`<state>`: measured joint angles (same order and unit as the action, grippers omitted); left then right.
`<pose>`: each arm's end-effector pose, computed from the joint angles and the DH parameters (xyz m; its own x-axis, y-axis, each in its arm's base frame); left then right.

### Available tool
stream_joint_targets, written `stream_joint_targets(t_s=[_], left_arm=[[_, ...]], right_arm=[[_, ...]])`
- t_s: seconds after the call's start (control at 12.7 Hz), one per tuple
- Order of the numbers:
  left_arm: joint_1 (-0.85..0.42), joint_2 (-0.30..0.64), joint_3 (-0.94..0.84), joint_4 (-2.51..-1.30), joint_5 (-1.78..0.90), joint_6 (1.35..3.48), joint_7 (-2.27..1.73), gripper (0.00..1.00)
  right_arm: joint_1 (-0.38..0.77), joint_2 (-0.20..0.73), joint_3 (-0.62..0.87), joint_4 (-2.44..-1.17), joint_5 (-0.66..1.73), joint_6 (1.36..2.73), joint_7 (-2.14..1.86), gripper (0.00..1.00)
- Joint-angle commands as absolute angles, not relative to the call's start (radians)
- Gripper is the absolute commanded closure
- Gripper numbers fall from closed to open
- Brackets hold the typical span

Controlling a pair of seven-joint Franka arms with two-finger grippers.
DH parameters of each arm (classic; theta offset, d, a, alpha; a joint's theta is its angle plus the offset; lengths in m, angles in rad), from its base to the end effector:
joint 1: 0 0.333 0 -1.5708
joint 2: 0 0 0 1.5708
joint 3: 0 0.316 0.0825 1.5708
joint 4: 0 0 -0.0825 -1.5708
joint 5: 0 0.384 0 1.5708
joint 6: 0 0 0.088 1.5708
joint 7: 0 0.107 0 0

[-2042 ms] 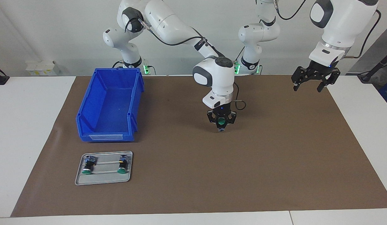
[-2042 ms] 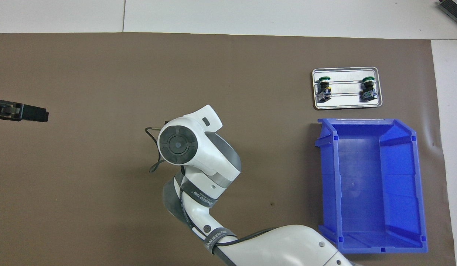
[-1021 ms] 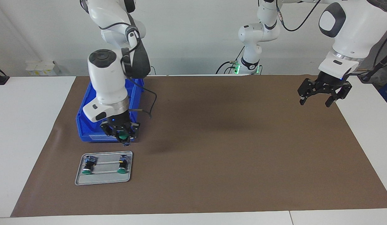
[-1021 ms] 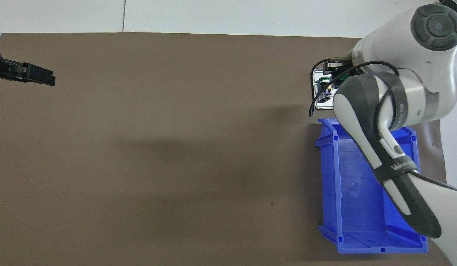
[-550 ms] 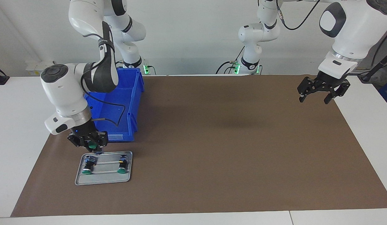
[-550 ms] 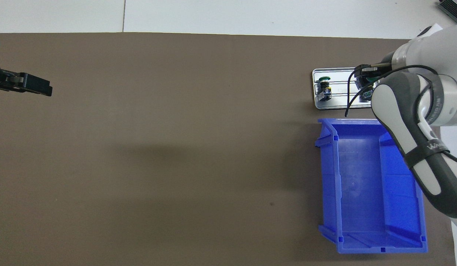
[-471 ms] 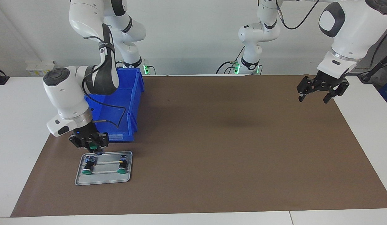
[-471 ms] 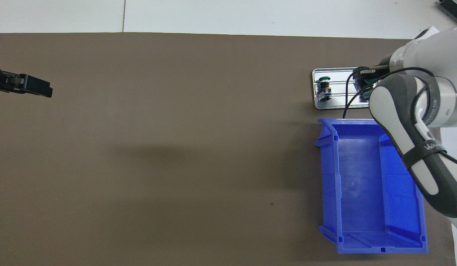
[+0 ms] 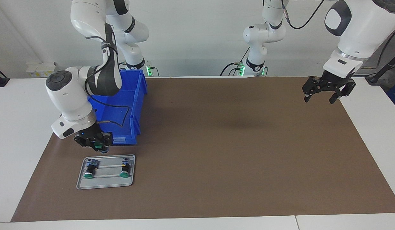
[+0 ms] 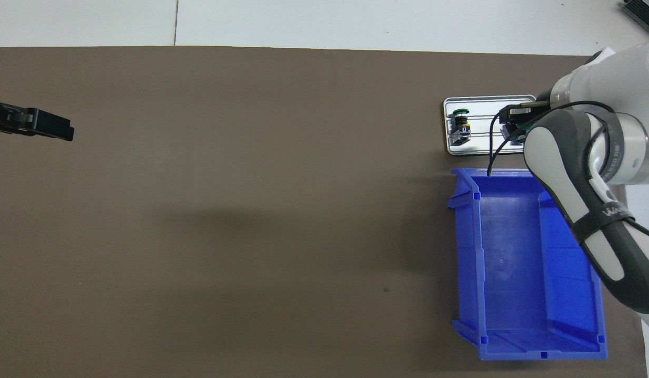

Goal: Place and press button with both arms
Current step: 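Carry the button with the right gripper over the blue bin, then lower the button into the blue bin and open the right gripper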

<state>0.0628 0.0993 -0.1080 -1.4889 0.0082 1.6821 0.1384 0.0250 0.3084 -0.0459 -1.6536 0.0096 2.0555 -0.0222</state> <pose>0.5959 -0.0228 0.6171 0.9789 -0.1818 0.0938 -0.1816 -0.9833 -0.0106 0.6585 -0.0103 0.4408 0.9956 0.0004 0.0936 -0.0003 -1.0000 0.0071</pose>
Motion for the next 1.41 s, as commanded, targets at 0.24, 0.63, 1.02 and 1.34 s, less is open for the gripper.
stream_joint_targets(t_s=[0.24,0.63,1.02,1.34], left_arm=[[0.067,0.057,-0.103,-1.519,0.006,1.667,0.04,0.0],[0.084,0.035,-0.103,-1.534,0.008,1.645,0.038,0.0],[0.087,0.006,-0.1,-1.584,0.009,1.623,0.041,0.0],[0.112,0.005,-0.095,-1.585,0.014,1.591,0.043,0.0]], right_arm=[[-0.003,-0.023,-0.034,-2.069,0.029,2.048,-0.049,1.0],[-0.026,-0.107,-0.035,-2.308,0.029,2.23,-0.051,1.0],[-0.031,-0.063,-0.034,-2.384,0.029,2.384,-0.016,0.97],[-0.031,-0.063,-0.034,-2.378,0.029,2.376,0.005,0.15]])
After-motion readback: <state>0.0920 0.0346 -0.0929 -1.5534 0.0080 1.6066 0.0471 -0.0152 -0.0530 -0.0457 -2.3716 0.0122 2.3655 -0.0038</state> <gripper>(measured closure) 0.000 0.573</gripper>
